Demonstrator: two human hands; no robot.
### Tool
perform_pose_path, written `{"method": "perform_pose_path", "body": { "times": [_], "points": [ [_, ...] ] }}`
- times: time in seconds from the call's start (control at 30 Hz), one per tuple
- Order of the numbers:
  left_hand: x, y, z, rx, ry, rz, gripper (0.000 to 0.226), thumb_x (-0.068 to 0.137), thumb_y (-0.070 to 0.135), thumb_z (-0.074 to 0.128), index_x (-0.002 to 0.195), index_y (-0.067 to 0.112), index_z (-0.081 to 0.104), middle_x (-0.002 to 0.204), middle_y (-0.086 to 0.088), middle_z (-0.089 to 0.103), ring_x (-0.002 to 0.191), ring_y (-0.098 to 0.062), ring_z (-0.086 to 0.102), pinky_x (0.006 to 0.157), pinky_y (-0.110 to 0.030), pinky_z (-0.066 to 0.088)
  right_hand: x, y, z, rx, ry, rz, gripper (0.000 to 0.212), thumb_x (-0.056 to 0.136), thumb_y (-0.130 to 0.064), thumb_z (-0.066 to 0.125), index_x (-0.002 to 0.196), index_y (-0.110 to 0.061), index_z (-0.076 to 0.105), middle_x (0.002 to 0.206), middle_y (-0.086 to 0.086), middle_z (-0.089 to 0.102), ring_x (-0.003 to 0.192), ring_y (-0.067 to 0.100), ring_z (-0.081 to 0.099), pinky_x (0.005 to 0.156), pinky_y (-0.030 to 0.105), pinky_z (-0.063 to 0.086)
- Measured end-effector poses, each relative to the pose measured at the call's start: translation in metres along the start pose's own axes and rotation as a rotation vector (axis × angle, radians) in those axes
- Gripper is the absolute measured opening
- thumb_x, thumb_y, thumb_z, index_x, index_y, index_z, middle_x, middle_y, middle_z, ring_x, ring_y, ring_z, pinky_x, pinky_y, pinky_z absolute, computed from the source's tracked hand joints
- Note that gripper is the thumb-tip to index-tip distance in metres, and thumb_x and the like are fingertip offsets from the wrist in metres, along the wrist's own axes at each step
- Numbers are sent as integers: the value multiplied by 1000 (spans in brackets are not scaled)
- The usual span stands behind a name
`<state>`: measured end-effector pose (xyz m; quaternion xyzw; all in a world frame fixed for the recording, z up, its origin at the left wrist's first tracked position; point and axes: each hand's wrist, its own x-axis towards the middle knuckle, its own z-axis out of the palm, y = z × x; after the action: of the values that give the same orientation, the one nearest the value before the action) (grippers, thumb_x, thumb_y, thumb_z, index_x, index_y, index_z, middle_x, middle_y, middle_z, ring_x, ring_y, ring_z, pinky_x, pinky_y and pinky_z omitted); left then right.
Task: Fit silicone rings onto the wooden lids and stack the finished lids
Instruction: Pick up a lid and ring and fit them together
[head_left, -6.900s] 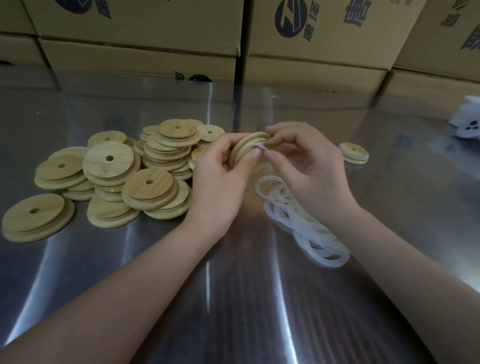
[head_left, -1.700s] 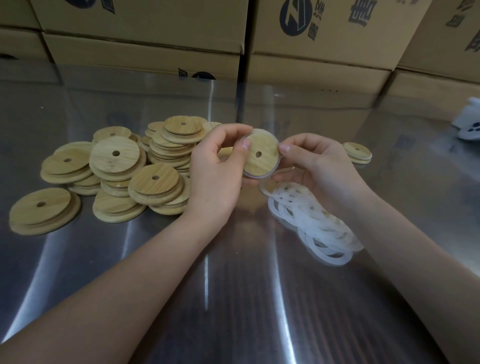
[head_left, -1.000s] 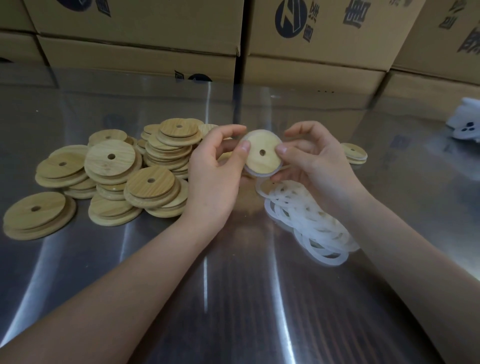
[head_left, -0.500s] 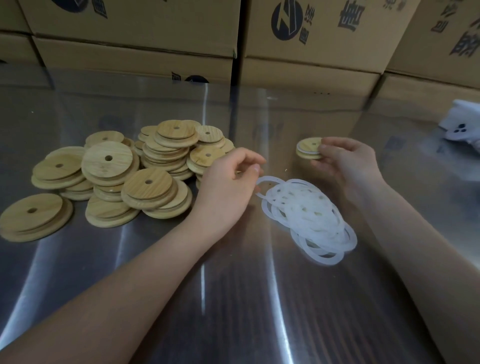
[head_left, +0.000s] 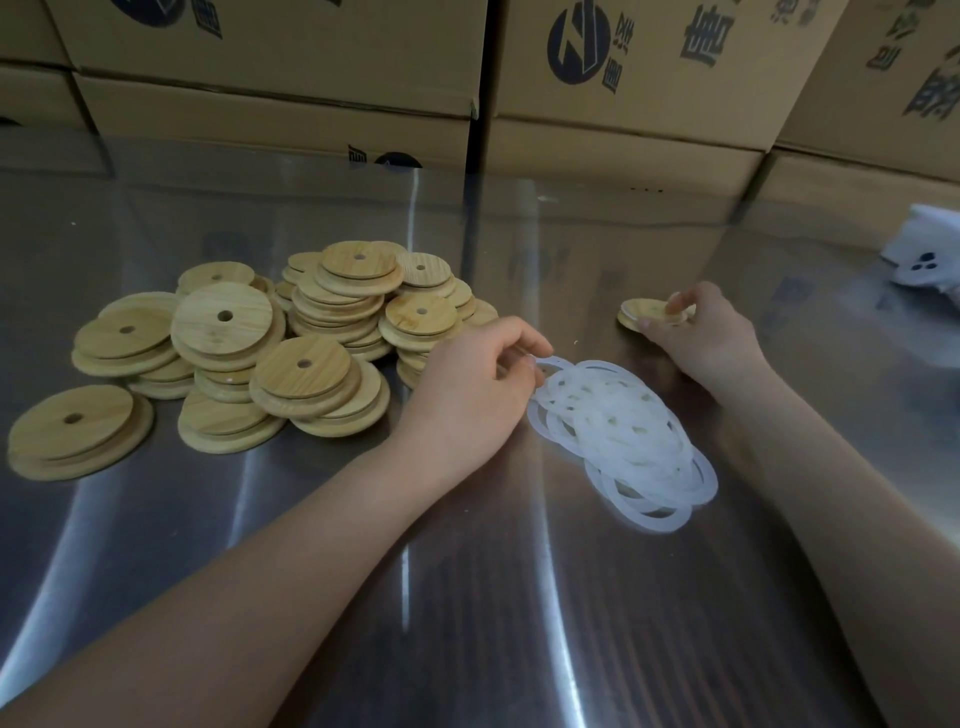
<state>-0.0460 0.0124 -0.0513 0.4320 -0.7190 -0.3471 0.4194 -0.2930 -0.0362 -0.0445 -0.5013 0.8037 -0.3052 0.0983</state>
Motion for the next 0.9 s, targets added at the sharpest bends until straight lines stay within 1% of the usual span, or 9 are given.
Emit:
{"method": "perform_pose_path", "body": {
  "times": [0.03, 0.1, 0.23, 0.3, 0.4, 0.5, 0.63, 0.73, 0.9],
  "points": [
    [0, 0, 0, 11, -4, 5, 25, 92, 3, 53, 95, 23, 68, 80, 10, 70, 71, -6, 66, 73, -33, 56, 0, 0, 1, -32, 2, -2, 37, 91, -38, 64, 115, -14, 51, 133, 8, 55, 110, 31, 54, 82, 36, 41],
    [-1, 0, 1, 36, -9, 11, 25, 92, 4, 53, 96, 23, 68, 81, 9, 71, 72, -9, 66, 76, -38, 56, 0, 0, 2, -84, 8, -2, 35, 93, -35, 61, 117, -12, 51, 132, 10, 57, 116, 35, 52, 88, 40, 42],
    [-1, 0, 1, 62, -2, 23, 25, 92, 4, 53, 95, 24, 68, 81, 9, 71, 72, -10, 66, 74, -39, 54, -6, -3, 4, -191, 61, -25, 30, 92, -31, 59, 116, -13, 54, 127, 15, 56, 111, 39, 53, 81, 38, 38],
    [-1, 0, 1, 80, 4, 29, 24, 92, 5, 54, 94, 25, 68, 81, 10, 71, 70, -6, 64, 74, -37, 54, -8, -5, 4, -223, 119, -89, 30, 91, -28, 61, 117, -12, 57, 124, 17, 50, 109, 41, 52, 79, 37, 36],
    [-1, 0, 1, 110, 14, 38, 23, 93, 7, 54, 96, 25, 69, 81, 8, 71, 68, -10, 62, 71, -39, 53, -10, -9, 4, -234, 154, -285, 27, 89, -20, 63, 114, -12, 63, 113, 16, 49, 108, 40, 49, 87, 41, 38],
    [-1, 0, 0, 128, 22, 43, 23, 93, 7, 54, 96, 25, 69, 78, 2, 71, 65, -16, 60, 71, -45, 52, -14, -14, 8, -255, 96, -457, 22, 89, -16, 60, 110, -19, 67, 110, 7, 54, 112, 32, 47, 94, 41, 27],
    [-1, -1, 0, 138, 30, 43, 23, 93, 8, 53, 94, 25, 69, 77, -1, 71, 67, -18, 61, 71, -46, 52, -15, -15, 12, -309, -60, -530, 25, 90, -18, 59, 114, -19, 65, 116, 6, 61, 116, 30, 50, 102, 51, 34],
    [-1, -2, 1, 149, 37, 53, 23, 93, 9, 54, 95, 26, 69, 77, -1, 71, 65, -17, 61, 69, -46, 52, -9, -12, 9, -345, -110, -515, 24, 90, -18, 60, 113, -15, 66, 115, 9, 62, 113, 31, 51, 101, 46, 38],
    [-1, -1, 1, 177, 47, 80, 24, 93, 8, 52, 95, 25, 68, 76, 0, 70, 65, -16, 61, 68, -47, 53, -3, -6, 7, -330, -90, -508, 24, 91, -15, 59, 113, -9, 66, 114, 12, 65, 110, 31, 53, 94, 37, 39]
  ]
}}
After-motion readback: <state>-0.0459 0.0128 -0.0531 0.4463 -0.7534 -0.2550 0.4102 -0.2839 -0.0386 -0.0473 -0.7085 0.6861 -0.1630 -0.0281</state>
